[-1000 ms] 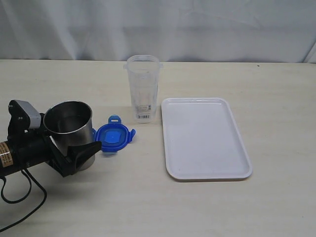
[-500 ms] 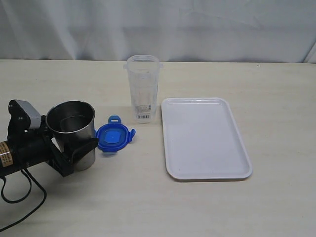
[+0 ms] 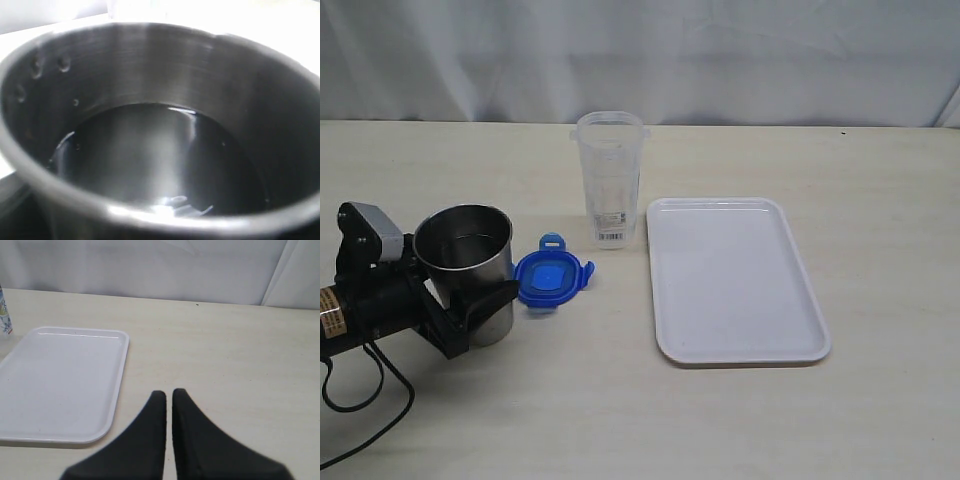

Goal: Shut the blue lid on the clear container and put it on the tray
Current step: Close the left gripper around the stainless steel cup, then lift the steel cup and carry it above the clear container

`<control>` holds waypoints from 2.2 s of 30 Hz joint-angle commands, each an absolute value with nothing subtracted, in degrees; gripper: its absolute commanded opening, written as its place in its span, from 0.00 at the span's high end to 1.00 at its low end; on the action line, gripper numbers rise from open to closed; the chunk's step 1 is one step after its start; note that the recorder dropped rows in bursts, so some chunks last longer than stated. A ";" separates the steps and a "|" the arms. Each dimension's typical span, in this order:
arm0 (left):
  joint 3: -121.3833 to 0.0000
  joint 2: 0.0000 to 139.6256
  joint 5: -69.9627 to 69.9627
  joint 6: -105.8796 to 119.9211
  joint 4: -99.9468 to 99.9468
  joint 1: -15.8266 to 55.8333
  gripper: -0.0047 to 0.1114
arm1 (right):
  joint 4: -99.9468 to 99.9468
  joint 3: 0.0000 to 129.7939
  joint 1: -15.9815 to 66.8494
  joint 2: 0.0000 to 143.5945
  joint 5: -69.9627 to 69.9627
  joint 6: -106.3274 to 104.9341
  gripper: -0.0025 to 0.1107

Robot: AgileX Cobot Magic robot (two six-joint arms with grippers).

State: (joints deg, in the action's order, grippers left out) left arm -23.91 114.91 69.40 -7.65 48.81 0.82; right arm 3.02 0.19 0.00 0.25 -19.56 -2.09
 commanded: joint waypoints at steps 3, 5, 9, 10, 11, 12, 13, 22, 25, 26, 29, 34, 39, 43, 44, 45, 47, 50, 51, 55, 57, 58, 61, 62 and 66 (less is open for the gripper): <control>-25.48 114.65 69.96 -10.89 48.02 0.79 0.96 | 3.44 0.00 -0.40 0.00 -19.62 -2.12 0.94; -26.54 114.53 69.96 -12.03 48.93 0.79 0.96 | 3.44 0.00 -0.40 0.00 -19.62 -2.12 0.94; -28.39 114.45 69.96 -12.41 48.93 0.79 0.96 | 3.44 0.00 -0.40 0.00 -19.62 -2.12 0.94; -28.74 114.45 69.96 -12.39 48.93 0.79 0.96 | 3.44 0.00 -0.40 0.00 -19.62 -2.12 0.94; -29.02 114.45 69.96 -12.70 48.93 0.79 0.96 | 3.44 0.00 -0.40 0.00 -19.62 -2.12 0.94; -29.42 114.32 69.96 -12.97 48.79 0.79 0.96 | 3.44 0.00 -0.40 0.00 -19.62 -2.12 0.94; -29.90 114.32 69.96 -13.54 48.79 0.79 0.96 | 3.44 0.00 -0.40 0.00 -19.62 -2.12 0.94; -34.61 113.35 69.96 -17.09 48.80 0.79 0.96 | 3.44 0.00 -0.40 0.00 -19.62 -2.12 0.94; -35.69 112.84 69.96 -16.77 48.54 0.66 0.96 | 3.44 0.00 -0.40 0.00 -19.62 -2.12 0.94; -36.13 112.59 69.96 -16.77 48.11 0.57 0.96 | 3.44 0.00 -0.40 0.00 -19.62 -2.12 0.94; -38.18 112.21 69.96 -17.64 47.08 0.57 0.96 | 3.44 0.00 -0.40 0.00 -19.62 -2.12 0.94; -46.60 112.21 67.09 -26.37 49.94 0.68 0.96 | 3.44 0.00 -0.40 0.00 -19.62 -2.12 0.94; -54.39 112.21 63.96 -29.40 50.66 0.68 0.96 | 3.44 0.00 -0.40 0.00 -19.62 -2.12 0.94; -61.33 112.21 57.47 -35.44 52.66 0.90 0.96 | 3.44 0.00 -0.40 0.00 -19.62 -2.12 0.94; -63.16 112.21 55.27 -36.42 53.77 1.31 0.96 | 3.44 0.00 -0.40 0.00 -19.62 -2.12 0.94; -64.82 112.21 53.14 -37.00 54.81 1.74 0.96 | 3.44 0.00 -0.40 0.00 -19.62 -2.12 0.94; -67.39 112.21 50.14 -37.55 56.18 2.71 0.96 | 3.44 0.00 -0.40 0.00 -19.62 -2.12 0.94; -70.76 112.21 48.24 -37.56 56.74 4.57 0.96 | 3.44 0.00 -0.40 0.00 -19.62 -2.12 0.94; -71.68 112.21 48.08 -37.56 56.74 5.15 0.96 | 3.44 0.00 -0.40 0.00 -19.62 -2.12 0.94; -74.69 112.21 44.77 -37.56 56.74 7.40 0.96 | 3.44 0.00 -0.40 0.00 -19.62 -2.12 0.94; -75.84 112.21 42.49 -36.61 56.85 8.50 0.96 | 3.44 0.00 -0.40 0.00 -19.62 -2.12 0.94; -76.39 112.34 41.56 -35.64 56.85 9.11 0.96 | 3.44 0.00 -0.40 0.00 -19.62 -2.12 0.94; -77.70 112.57 39.59 -34.06 56.75 10.42 0.96 | 3.44 0.00 -0.40 0.00 -19.62 -2.12 0.94; -77.96 112.57 39.08 -33.67 56.75 10.76 0.96 | 3.44 0.00 -0.40 0.00 -19.62 -2.12 0.94; -78.13 112.70 38.94 -30.71 56.56 11.94 0.96 | 3.44 0.00 -0.40 0.00 -19.62 -2.12 0.94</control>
